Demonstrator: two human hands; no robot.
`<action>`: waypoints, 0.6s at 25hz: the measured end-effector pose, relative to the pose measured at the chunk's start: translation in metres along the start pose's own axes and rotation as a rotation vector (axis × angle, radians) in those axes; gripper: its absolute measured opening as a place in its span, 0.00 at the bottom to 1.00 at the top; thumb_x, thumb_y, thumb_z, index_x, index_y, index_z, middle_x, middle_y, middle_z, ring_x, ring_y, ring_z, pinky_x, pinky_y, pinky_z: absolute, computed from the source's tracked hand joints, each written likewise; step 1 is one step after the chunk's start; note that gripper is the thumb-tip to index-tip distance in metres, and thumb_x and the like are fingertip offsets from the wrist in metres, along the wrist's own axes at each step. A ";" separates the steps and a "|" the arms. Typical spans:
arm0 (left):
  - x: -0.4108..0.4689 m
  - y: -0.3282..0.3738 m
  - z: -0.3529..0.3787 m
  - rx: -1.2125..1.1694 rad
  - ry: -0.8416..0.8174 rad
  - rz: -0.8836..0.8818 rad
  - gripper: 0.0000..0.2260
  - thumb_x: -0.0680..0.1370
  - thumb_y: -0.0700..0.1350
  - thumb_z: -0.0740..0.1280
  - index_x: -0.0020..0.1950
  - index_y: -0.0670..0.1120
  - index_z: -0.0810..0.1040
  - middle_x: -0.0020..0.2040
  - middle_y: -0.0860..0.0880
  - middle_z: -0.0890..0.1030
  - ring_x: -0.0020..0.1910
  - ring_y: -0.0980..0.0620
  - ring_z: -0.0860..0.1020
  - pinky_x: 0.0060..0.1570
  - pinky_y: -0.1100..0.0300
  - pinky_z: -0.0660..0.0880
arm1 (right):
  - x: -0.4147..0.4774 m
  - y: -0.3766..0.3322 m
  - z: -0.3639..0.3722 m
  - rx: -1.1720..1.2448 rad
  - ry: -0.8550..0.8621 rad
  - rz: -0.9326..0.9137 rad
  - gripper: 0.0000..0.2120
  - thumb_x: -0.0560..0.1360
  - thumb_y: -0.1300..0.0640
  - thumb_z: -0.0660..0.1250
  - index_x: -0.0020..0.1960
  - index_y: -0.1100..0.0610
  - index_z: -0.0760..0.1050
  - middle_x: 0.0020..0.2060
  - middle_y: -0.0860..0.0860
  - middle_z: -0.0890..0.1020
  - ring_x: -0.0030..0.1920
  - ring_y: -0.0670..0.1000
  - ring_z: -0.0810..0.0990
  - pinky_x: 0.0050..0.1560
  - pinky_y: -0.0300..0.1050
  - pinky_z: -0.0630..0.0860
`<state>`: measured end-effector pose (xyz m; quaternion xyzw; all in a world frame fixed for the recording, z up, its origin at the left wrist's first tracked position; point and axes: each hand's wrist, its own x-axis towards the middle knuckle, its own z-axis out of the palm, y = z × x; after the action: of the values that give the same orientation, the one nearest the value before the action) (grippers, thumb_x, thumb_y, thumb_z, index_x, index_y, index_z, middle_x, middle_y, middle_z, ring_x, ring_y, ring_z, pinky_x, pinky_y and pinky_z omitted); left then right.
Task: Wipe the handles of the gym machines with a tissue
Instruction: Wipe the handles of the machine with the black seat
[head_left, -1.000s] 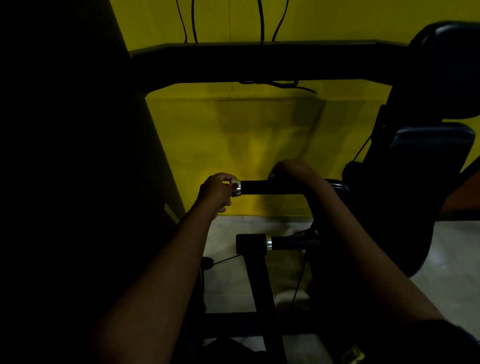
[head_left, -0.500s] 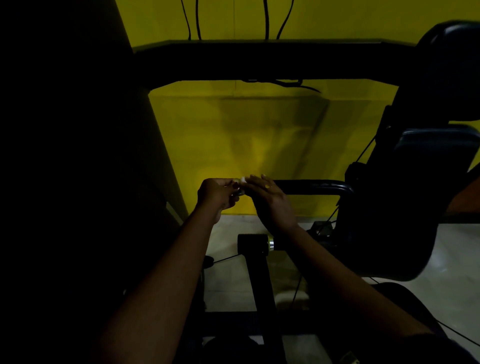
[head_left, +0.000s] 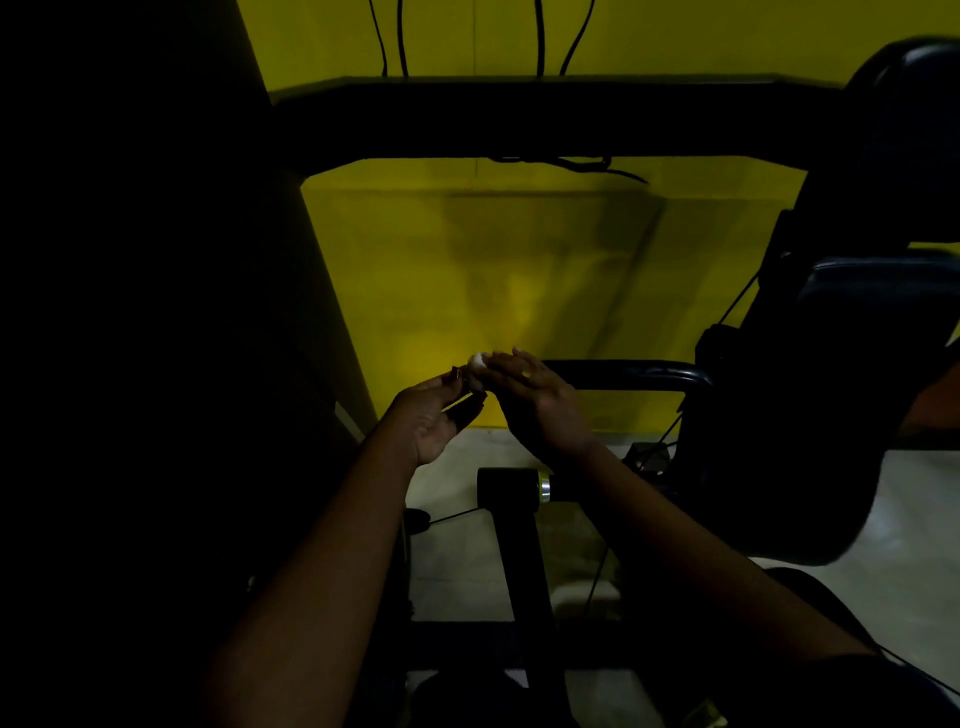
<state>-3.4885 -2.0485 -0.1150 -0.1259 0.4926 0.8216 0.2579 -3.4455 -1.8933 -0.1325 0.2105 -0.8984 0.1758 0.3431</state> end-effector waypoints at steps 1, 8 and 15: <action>0.001 0.002 0.000 0.043 0.017 -0.007 0.12 0.79 0.39 0.65 0.62 0.38 0.77 0.49 0.43 0.83 0.45 0.46 0.81 0.42 0.58 0.81 | 0.017 -0.004 -0.002 0.014 -0.068 0.153 0.15 0.76 0.63 0.65 0.61 0.58 0.79 0.55 0.57 0.83 0.55 0.57 0.82 0.57 0.51 0.77; -0.003 0.010 0.001 0.339 0.151 -0.081 0.12 0.76 0.46 0.71 0.58 0.44 0.79 0.52 0.46 0.81 0.44 0.45 0.78 0.43 0.54 0.76 | -0.001 -0.004 -0.003 -0.022 0.064 -0.024 0.15 0.76 0.65 0.63 0.62 0.62 0.79 0.58 0.59 0.81 0.59 0.57 0.79 0.62 0.51 0.73; -0.001 0.011 0.002 0.478 0.252 0.008 0.22 0.76 0.48 0.71 0.66 0.39 0.75 0.53 0.42 0.75 0.48 0.44 0.74 0.50 0.51 0.71 | 0.096 0.000 -0.020 0.016 -0.861 0.482 0.04 0.74 0.59 0.68 0.43 0.59 0.80 0.32 0.51 0.78 0.31 0.50 0.77 0.32 0.39 0.69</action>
<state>-3.4934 -2.0516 -0.1050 -0.1605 0.7013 0.6609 0.2136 -3.4997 -1.9089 -0.0518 0.0529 -0.9804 0.1539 -0.1114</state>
